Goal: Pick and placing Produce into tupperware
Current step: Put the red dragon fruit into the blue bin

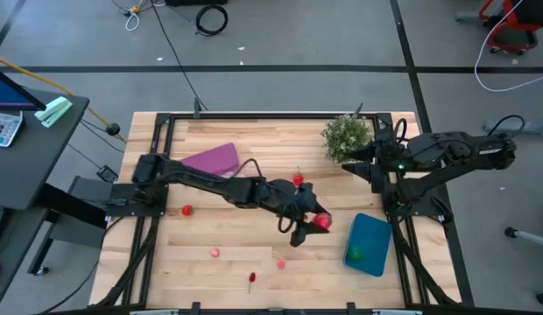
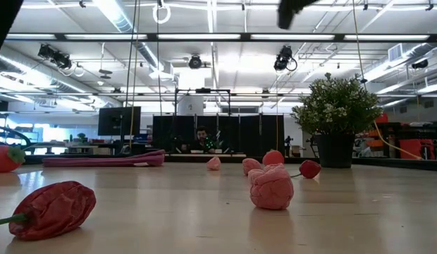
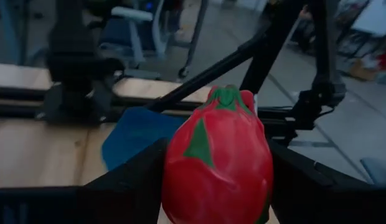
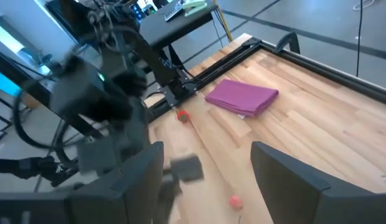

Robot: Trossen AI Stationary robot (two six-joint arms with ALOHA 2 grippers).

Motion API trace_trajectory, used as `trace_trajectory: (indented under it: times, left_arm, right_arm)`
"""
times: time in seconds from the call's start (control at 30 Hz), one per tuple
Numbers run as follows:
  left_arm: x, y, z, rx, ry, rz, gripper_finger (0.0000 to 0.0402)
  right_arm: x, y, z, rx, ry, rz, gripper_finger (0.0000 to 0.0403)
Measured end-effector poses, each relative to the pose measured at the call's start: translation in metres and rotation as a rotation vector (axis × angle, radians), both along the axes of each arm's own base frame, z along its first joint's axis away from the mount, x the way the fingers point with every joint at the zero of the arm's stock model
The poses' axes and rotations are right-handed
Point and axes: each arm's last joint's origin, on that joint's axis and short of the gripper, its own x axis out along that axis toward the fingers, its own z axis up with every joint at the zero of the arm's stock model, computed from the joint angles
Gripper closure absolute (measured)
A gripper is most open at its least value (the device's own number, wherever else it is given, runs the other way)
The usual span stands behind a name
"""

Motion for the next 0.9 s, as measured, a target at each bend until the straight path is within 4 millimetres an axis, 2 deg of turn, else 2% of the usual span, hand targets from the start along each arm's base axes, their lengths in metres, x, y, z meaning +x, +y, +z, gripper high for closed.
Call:
trace_trajectory:
  times: [0.17,0.33,0.5,0.7,0.8,0.9]
  left_arm:
    - [0.024,-0.006,-0.017,0.017,-0.108,-0.052,0.0174]
    - [0.055,-0.015,-0.016,0.032,-0.152,-0.076,0.0154]
    - [0.084,-0.026,-0.021,0.07,-0.143,-0.111,0.017]
    - [0.108,-0.03,-0.043,0.076,-0.12,-0.113,0.0163]
    - [0.116,-0.031,-0.058,0.077,-0.114,-0.111,0.0149]
    - [0.121,-0.033,-0.078,0.087,-0.101,-0.114,0.0155]
  right_arm:
    - [0.0,0.0,0.0,0.041,-0.007,-0.015,0.0153]
    - [0.0,0.0,0.0,0.051,-0.008,-0.019,0.0153]
    - [0.003,0.001,-0.001,0.049,0.002,-0.019,0.0153]
    - [0.005,0.001,-0.002,0.047,0.007,-0.019,0.0153]
    - [0.005,0.001,-0.002,0.047,0.007,-0.019,0.0153]
    - [0.005,0.001,-0.002,0.047,0.006,-0.019,0.0153]
